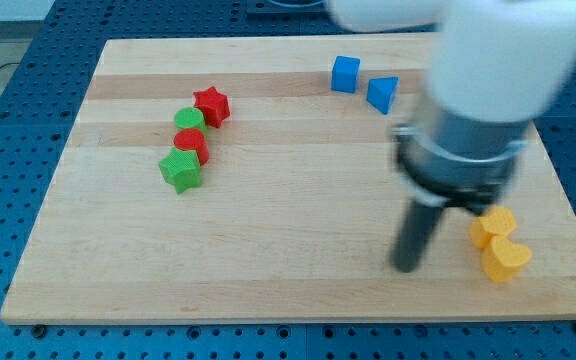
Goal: Locate the arm to the left center of the board
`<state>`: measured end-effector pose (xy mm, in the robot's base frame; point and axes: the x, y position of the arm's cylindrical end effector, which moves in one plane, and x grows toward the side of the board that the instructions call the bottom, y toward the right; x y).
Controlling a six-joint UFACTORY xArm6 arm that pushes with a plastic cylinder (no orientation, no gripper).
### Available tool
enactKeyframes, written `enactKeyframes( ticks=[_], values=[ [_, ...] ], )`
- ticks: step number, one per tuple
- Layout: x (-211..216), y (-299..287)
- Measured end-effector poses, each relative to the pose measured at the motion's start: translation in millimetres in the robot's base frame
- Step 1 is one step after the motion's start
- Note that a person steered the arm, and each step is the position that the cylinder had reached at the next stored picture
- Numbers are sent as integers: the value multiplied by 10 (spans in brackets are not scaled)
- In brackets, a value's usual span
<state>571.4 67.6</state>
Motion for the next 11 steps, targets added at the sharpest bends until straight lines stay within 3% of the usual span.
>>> enactKeyframes(
  ticks=[1,4,5,6,7,9,11],
  values=[
    [11,-1079],
    [210,-1626],
    [109,-2662],
    [-310,-3714],
    [-365,-3725],
    [-1703,-3451],
    [-1753,-2449]
  ],
)
